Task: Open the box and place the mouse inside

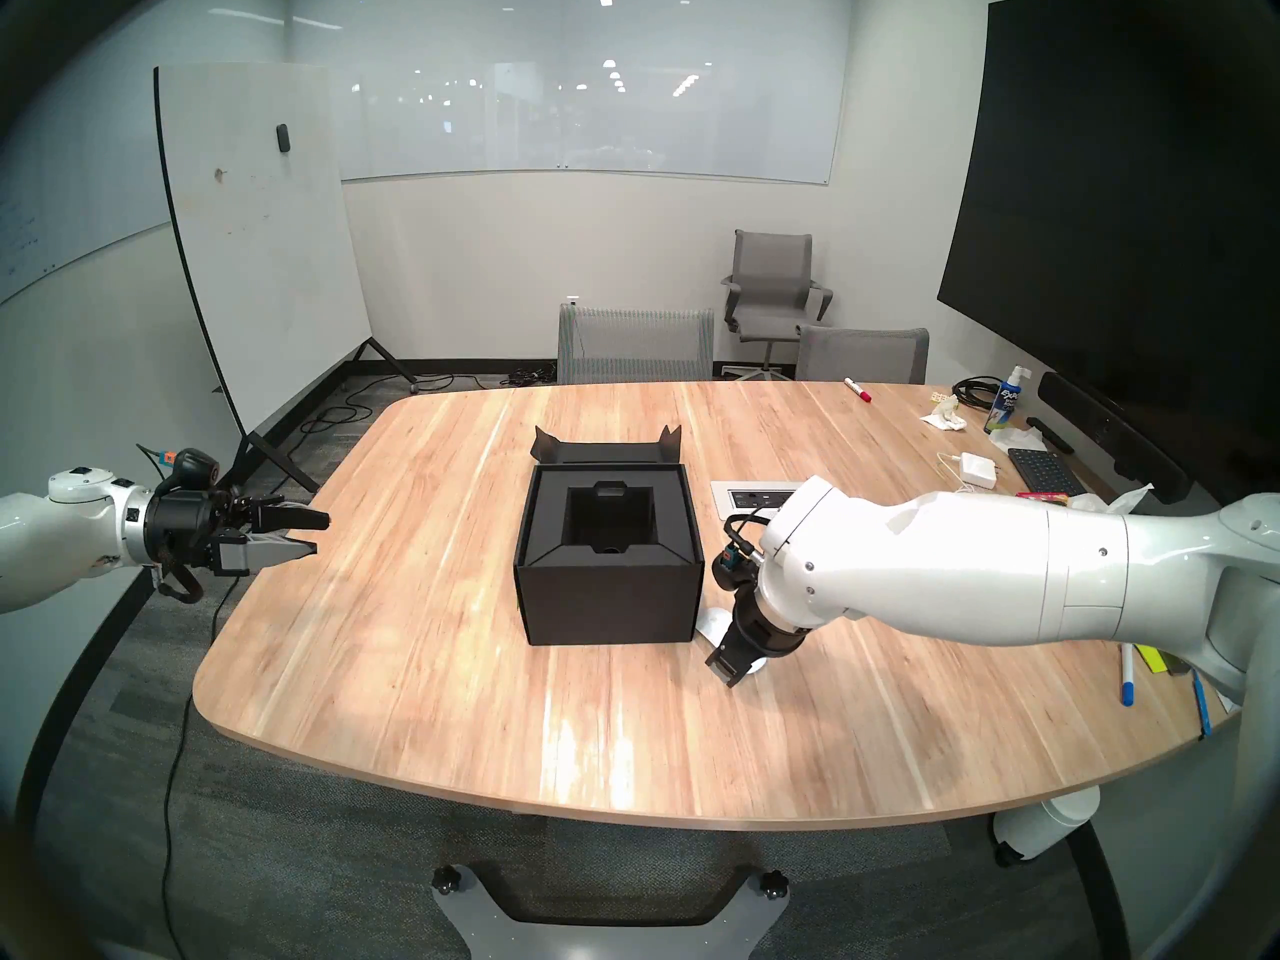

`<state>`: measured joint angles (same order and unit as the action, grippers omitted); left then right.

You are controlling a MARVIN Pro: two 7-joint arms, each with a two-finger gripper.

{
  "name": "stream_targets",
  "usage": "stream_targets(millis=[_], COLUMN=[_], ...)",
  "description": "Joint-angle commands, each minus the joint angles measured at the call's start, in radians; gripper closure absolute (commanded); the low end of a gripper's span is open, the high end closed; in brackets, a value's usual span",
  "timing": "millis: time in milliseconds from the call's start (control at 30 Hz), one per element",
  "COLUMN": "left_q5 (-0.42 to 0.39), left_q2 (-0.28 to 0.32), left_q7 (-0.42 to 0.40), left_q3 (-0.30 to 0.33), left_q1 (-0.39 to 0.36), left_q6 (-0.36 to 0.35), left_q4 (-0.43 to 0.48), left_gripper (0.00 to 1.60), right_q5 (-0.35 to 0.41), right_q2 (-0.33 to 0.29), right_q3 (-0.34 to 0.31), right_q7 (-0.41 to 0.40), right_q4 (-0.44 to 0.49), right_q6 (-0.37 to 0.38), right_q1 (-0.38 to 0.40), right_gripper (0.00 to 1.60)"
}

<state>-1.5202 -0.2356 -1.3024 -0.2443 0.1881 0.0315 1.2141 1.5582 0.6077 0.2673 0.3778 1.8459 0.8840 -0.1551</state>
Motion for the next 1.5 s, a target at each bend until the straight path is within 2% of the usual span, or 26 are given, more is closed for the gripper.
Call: stream_targets(millis=[0,333,933,1367,1467], left_q5=[-0.008,-0.008,-0.008,-0.008,-0.008], left_q2=[-0.002,-0.002,-0.002,-0.002,-0.002], left_q7=[0.0,0.0,0.0,0.0,0.0], left_q3=[0.011,0.011,0.011,0.011,0.011], left_q1=[-0.011,-0.011,-0.011,-0.011,-0.011], left_q6=[-0.001,-0.001,-0.001,-0.001,-0.001], left_q4=[0.002,0.002,0.002,0.002,0.003], left_gripper=[0.0,0.0,0.0,0.0,0.0], right_q5=[-0.038,-0.083,-0.239,-0.263,-0.258], right_q2=[-0.036,-0.047,-0.029,-0.002,0.001], right_q3=[-0.005,-0.002,0.003,0.001,0.0], right_q7=[0.014,-0.022,-0.249,-0.368,-0.374], right_q4=[0.021,0.004,-0.102,-0.166,-0.17], right_q6=[-0.069,-0.098,-0.191,-0.241,-0.24], right_q1=[-0.008,-0.014,-0.001,-0.018,-0.021], right_gripper=[0.0,0.0,0.0,0.0,0.0])
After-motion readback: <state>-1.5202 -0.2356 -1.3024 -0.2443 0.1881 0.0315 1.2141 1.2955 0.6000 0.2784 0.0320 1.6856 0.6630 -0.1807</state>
